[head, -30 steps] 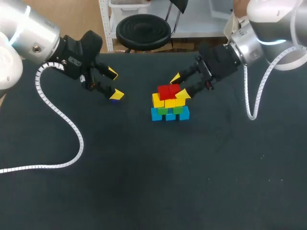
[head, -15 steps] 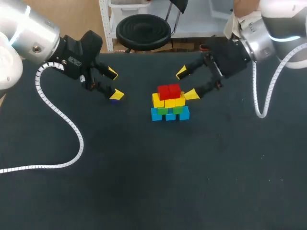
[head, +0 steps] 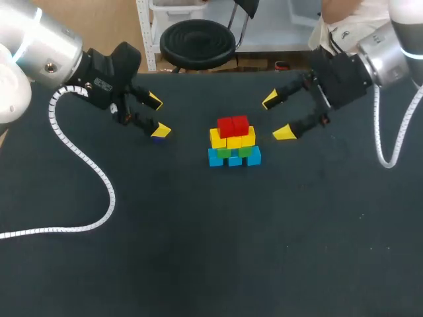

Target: Place the blue cubes, place green cubes on the blue cubes, place the yellow cubes on the green cubes, then place the red cubes on the yellow cubes, and place purple cube on the red cubes.

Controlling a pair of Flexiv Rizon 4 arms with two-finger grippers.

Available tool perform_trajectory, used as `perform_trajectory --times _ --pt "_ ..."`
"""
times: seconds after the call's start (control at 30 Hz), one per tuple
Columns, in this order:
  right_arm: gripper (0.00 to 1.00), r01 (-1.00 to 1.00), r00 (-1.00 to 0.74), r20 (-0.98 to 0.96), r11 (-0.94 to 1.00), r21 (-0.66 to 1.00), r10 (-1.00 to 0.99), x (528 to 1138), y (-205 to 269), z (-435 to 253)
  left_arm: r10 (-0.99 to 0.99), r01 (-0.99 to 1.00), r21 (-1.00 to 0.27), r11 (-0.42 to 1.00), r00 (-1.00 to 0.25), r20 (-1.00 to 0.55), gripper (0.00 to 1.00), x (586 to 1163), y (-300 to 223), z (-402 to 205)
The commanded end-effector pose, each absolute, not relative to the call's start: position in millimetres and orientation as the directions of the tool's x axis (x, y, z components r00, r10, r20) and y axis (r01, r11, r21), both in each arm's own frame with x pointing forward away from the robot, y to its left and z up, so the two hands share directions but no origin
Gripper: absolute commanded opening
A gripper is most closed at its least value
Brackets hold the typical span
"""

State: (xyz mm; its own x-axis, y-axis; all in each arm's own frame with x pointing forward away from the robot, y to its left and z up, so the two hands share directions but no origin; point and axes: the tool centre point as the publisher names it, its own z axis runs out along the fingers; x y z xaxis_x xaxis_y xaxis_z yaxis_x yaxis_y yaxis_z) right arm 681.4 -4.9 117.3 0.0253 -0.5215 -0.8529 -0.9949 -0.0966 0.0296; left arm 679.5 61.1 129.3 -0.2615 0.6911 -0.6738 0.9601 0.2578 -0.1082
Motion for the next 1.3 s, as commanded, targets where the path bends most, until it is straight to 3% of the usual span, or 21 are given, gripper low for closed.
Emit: perform_trajectory --times 0.03,0.7,0.9,1.1,1.3 --pt "1.0 -0.999 0.024 -0.852 -0.054 0.005 -0.522 672 -12 117 0.689 0.961 -0.107 0.255 -0.258 -0.677 1.0 679 62 129" --pt "1.0 -0.998 0.008 -0.861 -0.052 0.021 -0.508 669 -18 118 0.689 0.961 -0.107 0.255 -0.258 -0.677 1.0 679 62 129" --pt "1.0 -0.998 0.008 -0.861 -0.052 0.021 -0.508 669 -18 118 0.632 0.924 -0.103 0.368 -0.329 -0.701 1.0 706 96 113" --pt "1.0 -0.998 0.008 -0.861 -0.052 0.021 -0.508 669 -18 118 0.664 0.919 -0.089 0.385 -0.343 -0.665 1.0 731 95 91" --pt "1.0 -0.998 0.008 -0.861 -0.052 0.021 -0.508 669 -18 118 0.638 0.895 -0.163 0.416 -0.414 -0.649 1.0 755 91 60"
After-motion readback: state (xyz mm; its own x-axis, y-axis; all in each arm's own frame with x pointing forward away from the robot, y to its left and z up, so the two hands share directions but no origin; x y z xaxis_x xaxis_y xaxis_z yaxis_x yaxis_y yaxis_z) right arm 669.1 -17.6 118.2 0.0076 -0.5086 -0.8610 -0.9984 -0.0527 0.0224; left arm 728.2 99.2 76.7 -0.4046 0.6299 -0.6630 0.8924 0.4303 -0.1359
